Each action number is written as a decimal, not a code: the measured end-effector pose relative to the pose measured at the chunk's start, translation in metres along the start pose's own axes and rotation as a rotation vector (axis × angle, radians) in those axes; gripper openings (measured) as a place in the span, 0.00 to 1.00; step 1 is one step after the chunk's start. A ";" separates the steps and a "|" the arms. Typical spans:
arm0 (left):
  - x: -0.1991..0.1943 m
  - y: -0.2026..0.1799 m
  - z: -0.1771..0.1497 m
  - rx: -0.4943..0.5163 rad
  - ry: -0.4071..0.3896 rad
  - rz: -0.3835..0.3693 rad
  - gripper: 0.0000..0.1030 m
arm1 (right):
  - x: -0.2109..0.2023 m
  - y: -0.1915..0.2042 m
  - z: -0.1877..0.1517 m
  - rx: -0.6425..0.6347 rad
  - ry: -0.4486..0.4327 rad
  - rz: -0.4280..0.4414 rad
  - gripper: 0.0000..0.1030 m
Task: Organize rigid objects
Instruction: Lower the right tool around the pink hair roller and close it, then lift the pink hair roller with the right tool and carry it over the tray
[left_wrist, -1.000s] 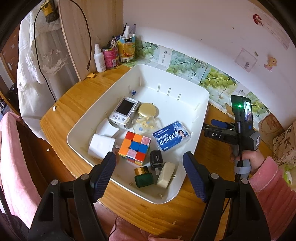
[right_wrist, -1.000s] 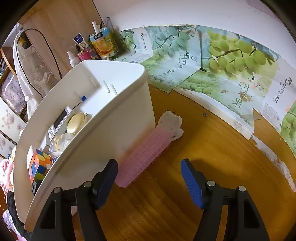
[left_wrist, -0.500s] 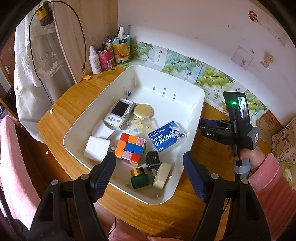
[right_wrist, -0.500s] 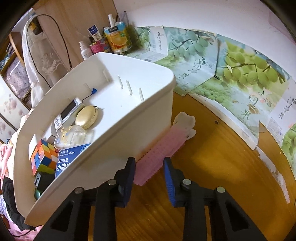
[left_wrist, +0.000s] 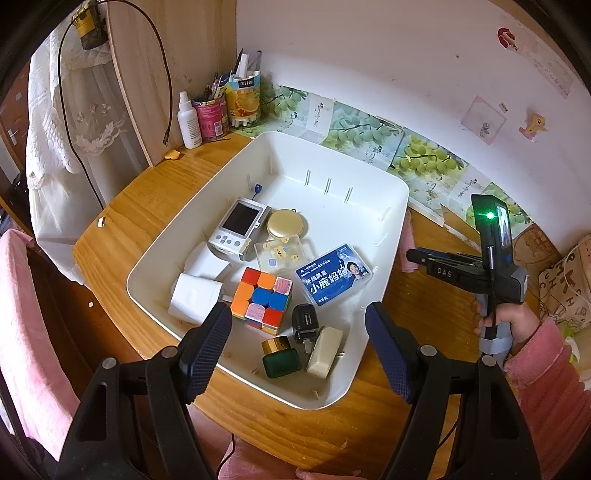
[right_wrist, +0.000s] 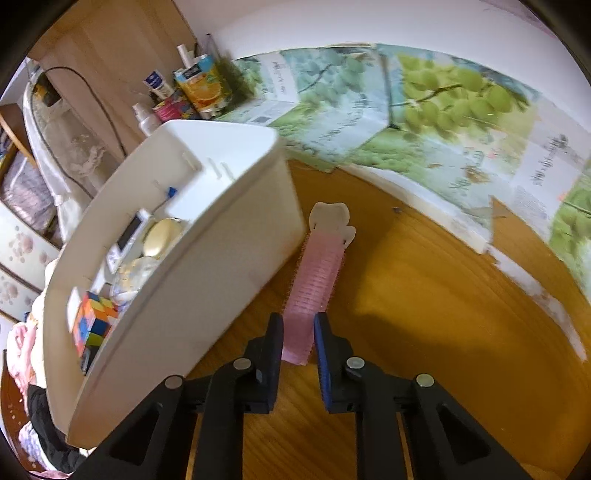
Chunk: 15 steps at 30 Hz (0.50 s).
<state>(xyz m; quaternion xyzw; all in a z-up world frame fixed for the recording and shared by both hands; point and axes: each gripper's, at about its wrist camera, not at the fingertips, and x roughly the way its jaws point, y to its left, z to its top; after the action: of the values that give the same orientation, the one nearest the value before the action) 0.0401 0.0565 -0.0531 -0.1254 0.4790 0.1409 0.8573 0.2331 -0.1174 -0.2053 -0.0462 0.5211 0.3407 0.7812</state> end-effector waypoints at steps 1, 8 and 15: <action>0.000 0.001 0.000 -0.001 0.000 -0.002 0.76 | -0.001 -0.002 -0.001 0.006 0.000 -0.008 0.16; 0.000 0.002 -0.001 -0.001 0.000 -0.004 0.76 | -0.006 -0.005 -0.004 0.022 0.030 -0.038 0.19; -0.003 0.005 -0.001 -0.002 -0.003 0.003 0.76 | -0.002 -0.001 -0.001 0.039 0.046 -0.053 0.35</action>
<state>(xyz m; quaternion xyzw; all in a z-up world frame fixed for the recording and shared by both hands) 0.0357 0.0607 -0.0519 -0.1254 0.4778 0.1431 0.8576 0.2321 -0.1195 -0.2048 -0.0524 0.5441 0.3085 0.7785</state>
